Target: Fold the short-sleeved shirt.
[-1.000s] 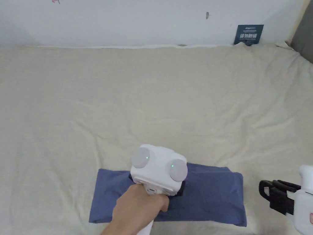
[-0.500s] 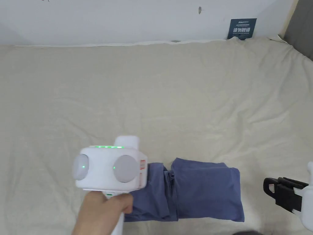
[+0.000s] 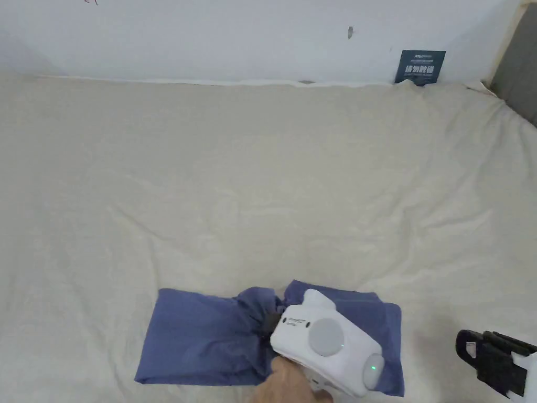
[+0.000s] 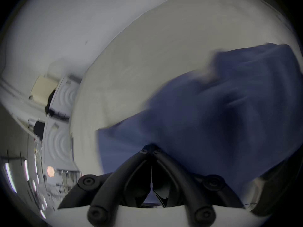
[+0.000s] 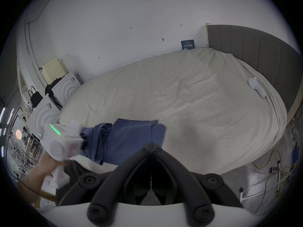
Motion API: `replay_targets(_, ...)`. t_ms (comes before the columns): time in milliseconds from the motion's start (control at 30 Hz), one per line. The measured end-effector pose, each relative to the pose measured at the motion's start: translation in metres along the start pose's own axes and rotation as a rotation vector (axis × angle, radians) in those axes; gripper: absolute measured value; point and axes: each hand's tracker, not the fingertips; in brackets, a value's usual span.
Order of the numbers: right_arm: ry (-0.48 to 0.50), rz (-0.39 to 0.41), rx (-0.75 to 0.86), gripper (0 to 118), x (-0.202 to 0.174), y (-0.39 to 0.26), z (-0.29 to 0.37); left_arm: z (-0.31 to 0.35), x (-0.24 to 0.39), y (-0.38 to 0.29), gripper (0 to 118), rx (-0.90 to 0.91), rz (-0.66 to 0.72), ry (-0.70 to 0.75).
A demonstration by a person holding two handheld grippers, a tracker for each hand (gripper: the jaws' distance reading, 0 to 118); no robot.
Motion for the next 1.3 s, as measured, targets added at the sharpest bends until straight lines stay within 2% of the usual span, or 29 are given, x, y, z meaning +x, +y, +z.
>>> replay_targets(67, -0.019, -0.019, 0.011, 1, 0.004, 0.0, 0.01, 0.025, 0.008, 0.012, 0, 0.117, 0.062, -0.151)
replay_targets(100, -0.017, -0.02, 0.017, 0, 0.006, 0.0, 0.013, 0.035, -0.006, 0.014, 0, 0.154, 0.117, -0.282)
replay_targets(167, -0.024, -0.028, 0.02, 0, 0.007, 0.001, 0.018, 0.042, -0.039, 0.009, 0, 0.112, 0.238, -0.528)
replay_targets(233, -0.032, -0.03, 0.023, 0, 0.007, 0.002, 0.016, 0.027, -0.086, -0.004, 0, 0.106, 0.302, -0.592)
replay_targets(333, -0.006, -0.051, 0.019, 0, -0.003, 0.006, 0.007, -0.008, -0.179, -0.053, 0, 0.089, 0.445, -0.78)
replay_targets(400, 0.03, -0.063, 0.006, 0, -0.012, 0.01, -0.003, -0.043, -0.241, -0.09, 0, 0.022, 0.56, -0.846)
replay_targets(500, 0.049, -0.043, -0.007, 0, -0.029, 0.014, -0.02, -0.081, -0.308, -0.145, 0, 0.007, 0.682, -0.835)
replay_targets(633, 0.071, -0.033, -0.038, 1, -0.054, 0.019, -0.039, -0.11, -0.343, -0.184, 0, -0.002, 0.796, -0.888)
replay_targets(700, 0.085, -0.013, -0.05, 0, -0.065, 0.02, -0.044, -0.119, -0.347, -0.19, 0, 0.029, 0.795, -0.949)
replay_targets(733, 0.083, 0.005, -0.057, 1, -0.072, 0.02, -0.046, -0.124, -0.346, -0.191, 15, 0.031, 0.776, -0.994)
replay_targets(767, 0.079, 0.018, -0.062, 0, -0.077, 0.02, -0.048, -0.13, -0.344, -0.19, 72, 0.031, 0.757, -1.05)
replay_targets(800, 0.082, 0.025, -0.067, 0, -0.076, 0.021, -0.05, -0.136, -0.341, -0.189, 117, 0.027, 0.754, -1.074)
replay_targets(867, 0.104, 0.035, -0.076, 0, -0.082, 0.02, -0.053, -0.145, -0.338, -0.187, 116, 0.004, 0.733, -1.137)
replay_targets(900, 0.1, 0.038, -0.078, 0, -0.085, 0.02, -0.054, -0.123, -0.325, -0.185, 116, 0.065, 0.775, -1.203)
replay_targets(1000, 0.097, 0.049, -0.087, 0, -0.09, 0.018, -0.055, -0.125, -0.313, -0.176, 116, 0.012, 0.797, -1.275)
replay_targets(1133, 0.081, 0.042, -0.104, 0, -0.089, 0.016, -0.056, -0.154, -0.3, -0.161, 116, 0.012, 0.773, -1.369)
replay_targets(1167, 0.078, 0.039, -0.106, 0, -0.088, 0.015, -0.056, -0.209, -0.296, -0.166, 116, 0.002, 0.761, -1.402)
replay_targets(1200, 0.077, 0.034, -0.11, 0, -0.086, 0.015, -0.056, -0.22, -0.294, -0.166, 116, 0.02, 0.755, -1.386)
replay_targets(1267, 0.068, 0.031, -0.112, 0, -0.083, 0.015, -0.054, -0.238, -0.296, -0.168, 116, 0.061, 0.768, -1.443)
replay_targets(1300, 0.064, 0.031, -0.11, 0, -0.082, 0.015, -0.053, -0.205, -0.293, -0.172, 114, 0.063, 0.8, -1.457)
